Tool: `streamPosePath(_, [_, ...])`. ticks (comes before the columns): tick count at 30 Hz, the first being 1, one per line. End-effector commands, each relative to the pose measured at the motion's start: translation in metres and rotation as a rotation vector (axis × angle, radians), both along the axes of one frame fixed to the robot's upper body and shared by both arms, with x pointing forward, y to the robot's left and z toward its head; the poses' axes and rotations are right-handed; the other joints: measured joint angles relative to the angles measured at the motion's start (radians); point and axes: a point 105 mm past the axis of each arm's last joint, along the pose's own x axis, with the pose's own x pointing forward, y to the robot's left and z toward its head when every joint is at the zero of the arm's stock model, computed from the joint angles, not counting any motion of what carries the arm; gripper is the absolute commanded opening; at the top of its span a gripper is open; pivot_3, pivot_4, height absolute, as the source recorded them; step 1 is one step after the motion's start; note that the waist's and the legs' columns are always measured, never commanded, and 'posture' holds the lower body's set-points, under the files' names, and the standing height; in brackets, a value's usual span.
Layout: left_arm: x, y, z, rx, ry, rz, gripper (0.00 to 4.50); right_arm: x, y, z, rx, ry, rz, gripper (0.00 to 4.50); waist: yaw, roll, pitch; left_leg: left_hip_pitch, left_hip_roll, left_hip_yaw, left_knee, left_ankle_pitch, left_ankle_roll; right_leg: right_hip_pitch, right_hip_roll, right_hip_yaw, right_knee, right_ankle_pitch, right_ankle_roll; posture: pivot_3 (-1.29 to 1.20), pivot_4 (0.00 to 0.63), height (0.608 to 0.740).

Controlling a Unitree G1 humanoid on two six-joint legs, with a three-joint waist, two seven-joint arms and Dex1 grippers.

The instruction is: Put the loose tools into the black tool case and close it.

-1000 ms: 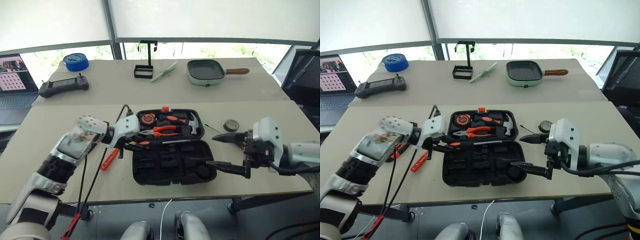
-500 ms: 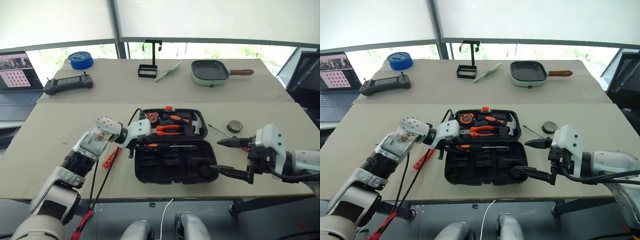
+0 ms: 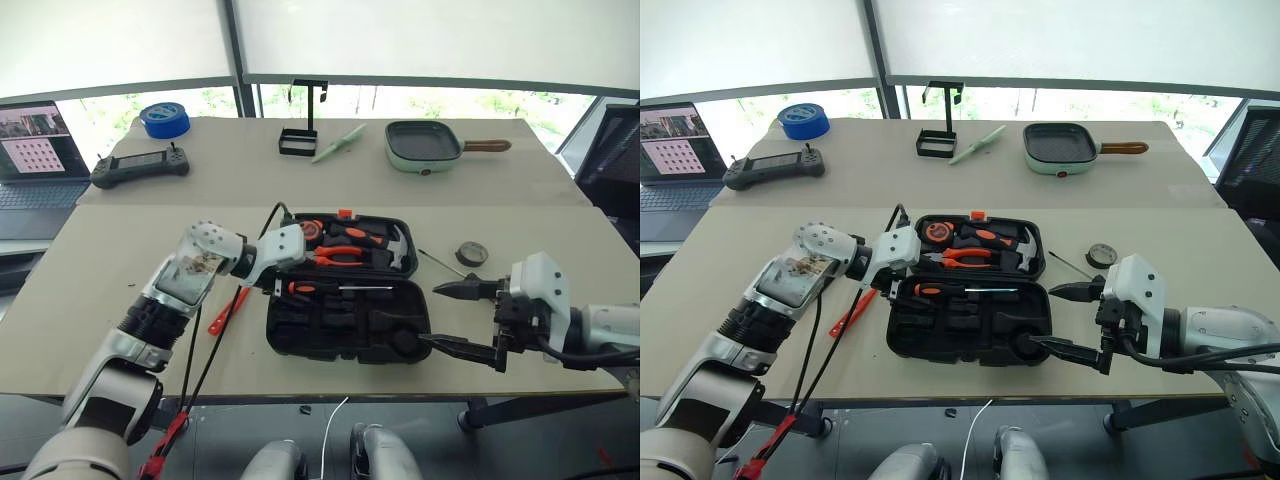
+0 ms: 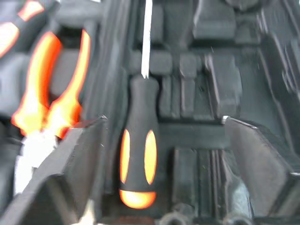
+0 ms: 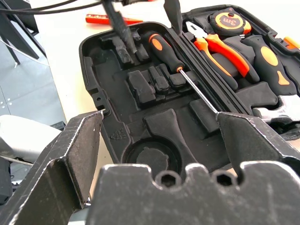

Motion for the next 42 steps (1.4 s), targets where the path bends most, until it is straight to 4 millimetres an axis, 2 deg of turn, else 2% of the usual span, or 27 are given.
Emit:
streamPosePath(1, [0.003, -0.006, 0.006, 0.002, -0.054, -0.024, 2.53, 0.000, 0.002, 0.011, -0.001, -0.070, 0.017, 4.50, 0.000, 0.000, 0.000, 0.000, 0.000, 0.000, 0.000, 0.000, 0.000, 0.000, 0.000, 0.000, 0.000, 0.000, 0.000, 0.00, 0.150, 0.740])
streamPosePath(6, [0.013, -0.013, -0.003, 0.017, -0.067, -0.002, 0.55, 0.000, 0.001, 0.010, -0.004, -0.072, 0.012, 4.50, 0.001, 0.000, 0.000, 0.000, 0.000, 0.000, 0.000, 0.000, 0.000, 0.000, 0.000, 0.000, 0.000, 0.000, 0.000, 0.00, 0.150, 0.740])
streamPosePath(8, [0.016, -0.016, -0.003, 0.007, -0.070, 0.008, 0.13, 0.000, 0.001, 0.009, -0.004, -0.072, 0.010, 4.50, 0.003, 0.000, 0.000, 0.000, 0.000, 0.000, 0.000, 0.000, 0.000, 0.000, 0.000, 0.000, 0.000, 0.000, 0.000, 0.00, 0.150, 0.740])
streamPosePath(13, [0.015, -0.024, -0.009, 0.033, -0.067, -0.017, 0.13, -0.002, 0.001, 0.009, -0.004, -0.068, 0.006, 4.50, 0.004, 0.000, 0.000, 0.000, 0.000, 0.000, 0.001, 0.000, 0.000, 0.000, 0.000, 0.000, 0.000, 0.000, 0.000, 0.00, 0.150, 0.740])
streamPosePath(18, [0.007, -0.019, -0.035, 0.143, -0.077, -0.085, 0.13, -0.001, 0.000, 0.007, -0.001, -0.066, -0.004, 4.50, 0.006, 0.000, 0.000, 0.000, 0.000, 0.000, 0.001, 0.000, 0.000, 0.001, 0.000, 0.000, 0.000, 0.000, 0.000, 0.00, 0.150, 0.740])
streamPosePath(24, [0.020, -0.014, -0.047, 0.188, -0.122, -0.033, 0.13, 0.000, -0.001, 0.004, 0.000, -0.063, -0.021, 4.50, 0.013, -0.001, -0.002, 0.001, 0.000, 0.000, 0.001, 0.000, 0.000, 0.002, 0.000, 0.000, 0.000, 0.000, 0.000, 0.00, 0.150, 0.740])
streamPosePath(29, [0.020, -0.022, -0.033, 0.102, -0.131, -0.041, 0.13, 0.002, -0.006, 0.000, 0.003, -0.058, -0.070, 4.50, 0.017, -0.001, -0.003, 0.002, 0.000, 0.000, 0.002, 0.000, 0.002, 0.003, -0.001, 0.001, 0.000, 0.001, 0.001, 0.00, 0.150, 0.740])
streamPosePath(33, [0.011, -0.027, 0.008, -0.119, -0.018, -0.019, 0.13, 0.005, -0.027, -0.007, 0.000, -0.053, -0.192, 4.50, 0.016, -0.001, -0.003, 0.001, 0.000, 0.000, 0.003, 0.000, 0.002, 0.002, 0.000, 0.001, 0.001, 0.001, 0.001, 0.00, 0.150, 0.740])
streamPosePath(36, [-0.003, -0.017, 0.042, -0.285, 0.110, -0.017, 0.86, 0.009, -0.059, -0.013, -0.006, -0.057, -0.364, 4.50, 0.014, -0.001, -0.003, -0.001, 0.000, 0.000, 0.003, 0.000, 0.002, 0.000, 0.000, 0.001, 0.001, 0.001, 0.001, 0.00, 0.150, 0.740])
streamPosePath(38, [-0.021, -0.004, 0.067, -0.379, 0.189, -0.053, 1.57, 0.004, -0.084, -0.020, 0.000, -0.033, -0.486, 4.50, 0.010, -0.001, -0.003, -0.002, 0.000, 0.000, 0.002, 0.000, 0.002, -0.001, 0.000, 0.000, 0.001, 0.001, 0.001, 0.00, 0.150, 0.740])
streamPosePath(40, [-0.038, 0.008, 0.087, -0.422, 0.255, -0.074, 2.31, -0.006, -0.107, -0.028, -0.021, -0.002, -0.568, 4.50, 0.006, 0.000, -0.003, -0.002, 0.000, 0.000, 0.002, 0.000, 0.002, -0.001, 0.001, 0.000, 0.001, 0.001, 0.001, 0.00, 0.150, 0.740])
streamPosePath(42, [-0.055, 0.017, 0.097, -0.411, 0.293, -0.108, 2.96, -0.013, -0.124, -0.033, -0.053, 0.019, -0.616, 4.50, 0.002, 0.000, -0.003, -0.001, 0.000, 0.000, 0.002, -0.001, 0.002, -0.001, 0.000, 0.000, 0.001, 0.001, 0.001, 0.00, 0.150, 0.740])
